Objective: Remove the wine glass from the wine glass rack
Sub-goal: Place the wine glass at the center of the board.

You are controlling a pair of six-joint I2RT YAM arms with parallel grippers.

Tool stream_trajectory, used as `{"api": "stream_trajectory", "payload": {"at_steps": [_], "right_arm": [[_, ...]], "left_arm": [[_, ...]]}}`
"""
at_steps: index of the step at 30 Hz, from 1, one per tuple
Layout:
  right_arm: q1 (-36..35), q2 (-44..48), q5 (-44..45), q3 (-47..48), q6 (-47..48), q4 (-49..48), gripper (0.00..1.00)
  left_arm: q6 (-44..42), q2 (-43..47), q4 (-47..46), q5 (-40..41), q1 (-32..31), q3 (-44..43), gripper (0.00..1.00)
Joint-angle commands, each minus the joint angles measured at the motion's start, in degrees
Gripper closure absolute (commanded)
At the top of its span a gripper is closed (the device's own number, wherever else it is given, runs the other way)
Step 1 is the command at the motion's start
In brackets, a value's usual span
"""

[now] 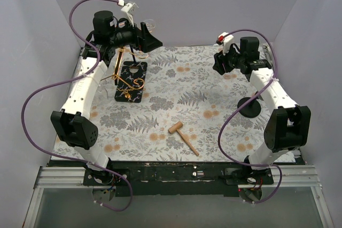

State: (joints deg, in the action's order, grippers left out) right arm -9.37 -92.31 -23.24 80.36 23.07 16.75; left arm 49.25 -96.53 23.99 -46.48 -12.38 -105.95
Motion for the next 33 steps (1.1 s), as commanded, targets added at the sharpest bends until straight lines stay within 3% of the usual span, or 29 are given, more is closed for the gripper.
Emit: {"api": "stream_trajectory", "payload": {"at_steps": [1,13,18,28,33], "right_arm": [[1.2,1.8,3.0,-1.4,1.5,1.2,0.43],[3.0,1.3,-2.4,-7.8,-1.3,-8.6,0.42],[3.4,-0.9,-2.0,-6.2,-3.7,-10.3,0.41],[3.7,-4.4,1.3,-4.8,-4.8,-10.3,0.3],[3.7,-3.8,1.2,-4.5,-7.2,-10.3,0.18]], "left_arm": [[-0.5,3.1,-0.4,-0.6,0.0,0.6,0.12],[0.4,2.9,-1.1,-1.7,-0.4,1.2,0.12],[0.1,3.3,-0.8,-1.3,-0.5,1.8,0.12],[-0.5,3.5,-0.6,-1.0,-0.6,1.9,0.11],[-0.7,3.5,-0.5,-1.0,-0.5,1.8,0.11]]}}
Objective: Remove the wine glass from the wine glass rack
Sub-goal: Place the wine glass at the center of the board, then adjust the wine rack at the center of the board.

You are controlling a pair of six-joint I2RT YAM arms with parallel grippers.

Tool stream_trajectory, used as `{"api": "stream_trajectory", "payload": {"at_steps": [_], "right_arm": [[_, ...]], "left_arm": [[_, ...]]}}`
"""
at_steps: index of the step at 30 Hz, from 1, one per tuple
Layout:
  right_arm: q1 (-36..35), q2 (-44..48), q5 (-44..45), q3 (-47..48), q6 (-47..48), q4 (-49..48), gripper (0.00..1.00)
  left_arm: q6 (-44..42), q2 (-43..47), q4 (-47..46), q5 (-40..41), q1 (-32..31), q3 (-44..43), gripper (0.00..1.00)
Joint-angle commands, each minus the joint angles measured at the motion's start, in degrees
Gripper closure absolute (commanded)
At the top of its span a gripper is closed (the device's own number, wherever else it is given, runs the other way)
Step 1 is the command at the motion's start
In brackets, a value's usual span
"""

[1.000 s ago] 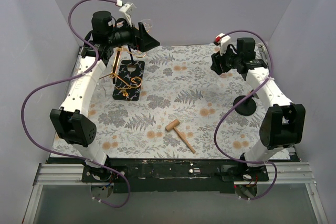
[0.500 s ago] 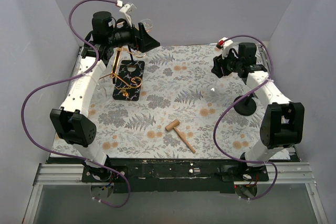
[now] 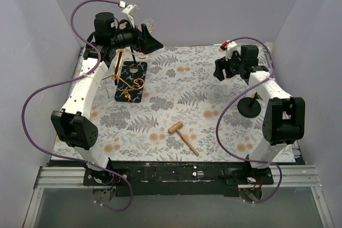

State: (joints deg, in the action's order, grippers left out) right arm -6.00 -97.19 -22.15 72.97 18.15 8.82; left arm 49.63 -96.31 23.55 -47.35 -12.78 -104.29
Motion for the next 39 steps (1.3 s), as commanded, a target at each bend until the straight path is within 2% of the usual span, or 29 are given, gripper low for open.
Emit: {"api": "stream_trajectory", "payload": {"at_steps": [1,13,16,19,21,24,27,29,34,37,39], "right_arm": [[0.5,1.6,-0.2,3.1,-2.8,-2.4,0.15],[0.6,5.7,-2.4,13.4,-7.8,2.0,0.11],[0.7,6.4,-3.9,17.6,-8.8,1.8,0.1],[0.7,7.8,-6.5,19.3,-9.1,-0.5,0.1],[0.7,8.9,-8.5,19.3,-9.6,-2.2,0.1],[0.6,9.6,-12.3,19.8,-10.3,-3.8,0.12],[-1.5,8.4,-14.3,21.4,-8.0,-2.2,0.13],[-3.6,7.2,-14.4,22.3,-4.9,-0.6,0.13],[-7.5,4.1,-15.8,24.2,-3.6,0.0,0.14],[-10.3,2.5,-16.6,24.7,-2.9,0.0,0.14],[-12.1,1.5,-17.3,24.7,-3.5,-0.2,0.14]], "left_arm": [[-1.2,3.2,0.0,-0.1,-0.2,0.1,0.11],[-2.2,2.6,0.2,0.2,-0.1,-2.7,0.11],[-5.1,1.6,2.8,3.9,-0.1,-8.5,0.11],[-10.3,-0.7,9.4,8.9,2.1,-20.1,0.07],[-11.5,-1.2,11.8,9.6,6.2,-24.1,0.02],[-12.3,-1.7,15.7,8.0,15.9,-28.3,0.02],[-16.7,-1.0,21.3,6.6,24.4,-29.0,0.02],[-18.8,1.6,22.0,5.2,31.4,-25.2,0.02],[-21.3,9.7,23.0,-4.4,50.2,-10.4,0.02],[-28.2,12.8,28.3,-8.6,57.1,-5.2,0.02],[-35.4,14.2,34.4,-9.8,59.3,-3.1,0.02]]}}
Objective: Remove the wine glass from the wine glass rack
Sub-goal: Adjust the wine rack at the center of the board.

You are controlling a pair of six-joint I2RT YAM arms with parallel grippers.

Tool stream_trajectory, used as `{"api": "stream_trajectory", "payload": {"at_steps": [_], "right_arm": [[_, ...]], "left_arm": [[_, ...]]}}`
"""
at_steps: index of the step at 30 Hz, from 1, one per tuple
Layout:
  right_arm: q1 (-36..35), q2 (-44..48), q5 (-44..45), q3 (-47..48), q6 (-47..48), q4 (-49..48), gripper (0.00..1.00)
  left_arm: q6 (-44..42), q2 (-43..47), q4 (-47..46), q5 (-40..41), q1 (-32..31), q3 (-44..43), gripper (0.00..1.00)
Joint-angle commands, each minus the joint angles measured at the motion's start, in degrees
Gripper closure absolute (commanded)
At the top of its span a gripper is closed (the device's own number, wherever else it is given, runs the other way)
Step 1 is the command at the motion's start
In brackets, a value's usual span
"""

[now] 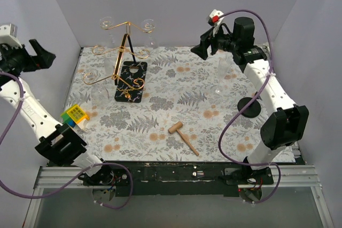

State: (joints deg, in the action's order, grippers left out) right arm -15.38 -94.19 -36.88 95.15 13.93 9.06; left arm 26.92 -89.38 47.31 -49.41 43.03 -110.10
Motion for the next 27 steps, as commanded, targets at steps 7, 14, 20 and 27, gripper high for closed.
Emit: {"api": "stream_trajectory", "payload": {"at_steps": [7,14,20,27], "right_arm": [[-6.8,-4.9,-4.3,3.0,-2.9,-2.4,0.16],[-8.8,-8.4,-6.2,5.3,-4.3,-3.2,0.17],[-9.4,-8.6,-6.5,6.4,-3.0,-1.1,0.18],[-10.2,-5.6,-4.3,1.9,-1.9,1.4,0.19]], "left_arm": [[-39.8,11.9,29.7,-8.0,4.6,13.7,0.07],[-47.9,15.0,27.0,-16.8,4.5,27.7,0.13],[-42.6,15.2,14.8,-17.5,-0.8,33.9,0.04],[-43.6,17.3,7.6,-18.3,-5.1,39.5,0.15]]}}
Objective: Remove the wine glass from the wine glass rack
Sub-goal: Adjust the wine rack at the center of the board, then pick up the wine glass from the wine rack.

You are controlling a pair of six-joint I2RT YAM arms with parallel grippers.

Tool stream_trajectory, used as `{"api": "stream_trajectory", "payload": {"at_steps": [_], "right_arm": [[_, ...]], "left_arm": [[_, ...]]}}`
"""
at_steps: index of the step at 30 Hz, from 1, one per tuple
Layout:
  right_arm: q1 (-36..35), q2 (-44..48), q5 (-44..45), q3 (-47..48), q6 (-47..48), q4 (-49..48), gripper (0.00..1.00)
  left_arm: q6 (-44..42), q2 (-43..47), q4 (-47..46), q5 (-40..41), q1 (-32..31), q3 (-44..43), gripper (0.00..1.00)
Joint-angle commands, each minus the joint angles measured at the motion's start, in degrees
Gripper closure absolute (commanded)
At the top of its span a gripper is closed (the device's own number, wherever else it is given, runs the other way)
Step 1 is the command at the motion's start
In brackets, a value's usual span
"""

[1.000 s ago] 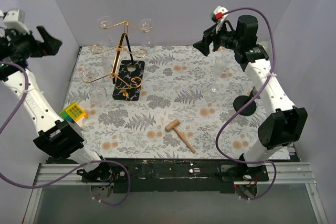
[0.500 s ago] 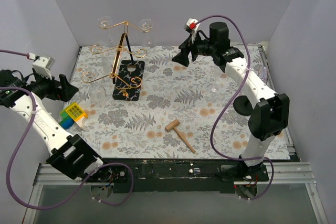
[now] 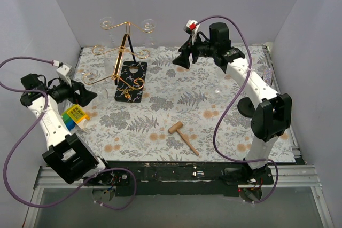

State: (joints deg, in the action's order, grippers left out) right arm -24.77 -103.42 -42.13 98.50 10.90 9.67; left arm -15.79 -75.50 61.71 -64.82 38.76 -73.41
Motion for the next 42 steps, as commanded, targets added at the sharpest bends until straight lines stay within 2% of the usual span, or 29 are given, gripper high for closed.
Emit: {"api": "stream_trajectory", "payload": {"at_steps": [1,7,15,22,26,28,30,33,37,42], "right_arm": [[-1.1,4.2,1.4,-1.7,2.1,1.7,0.19],[-4.1,4.5,4.3,-0.3,7.3,9.7,0.18],[-7.0,1.5,6.5,3.4,8.6,11.5,0.18],[-7.6,-0.1,4.7,4.8,7.9,11.5,0.18],[-7.3,-0.8,4.1,5.3,6.6,10.8,0.19],[-6.9,-1.3,3.7,5.6,5.1,8.9,0.2],[-6.4,-2.3,3.9,6.4,3.7,6.4,0.2],[-5.9,-3.7,5.3,6.6,2.5,2.0,0.22],[-4.8,-4.6,7.3,3.6,-1.0,-7.1,0.23],[-3.8,-8.7,5.7,3.3,-3.2,-19.8,0.25]], "left_arm": [[-0.5,4.1,-8.6,-3.3,-1.0,4.2,0.16],[-1.6,3.9,-12.4,-5.6,-5.6,7.0,0.2],[-2.9,3.7,-12.9,-4.5,-10.4,9.0,0.21],[-6.4,4.0,-5.4,-0.8,-10.5,7.1,0.24],[-7.5,4.0,1.6,-0.5,-7.9,5.5,0.24],[-7.1,3.6,6.1,0.0,-6.3,4.1,0.22],[-7.3,3.3,11.9,1.1,-4.6,3.1,0.02],[-5.9,3.5,17.4,2.1,-1.9,2.8,0.02],[-0.3,4.1,16.2,5.1,-1.8,0.7,0.02],[5.1,3.8,14.7,11.0,-2.5,-7.5,0.02]]}}
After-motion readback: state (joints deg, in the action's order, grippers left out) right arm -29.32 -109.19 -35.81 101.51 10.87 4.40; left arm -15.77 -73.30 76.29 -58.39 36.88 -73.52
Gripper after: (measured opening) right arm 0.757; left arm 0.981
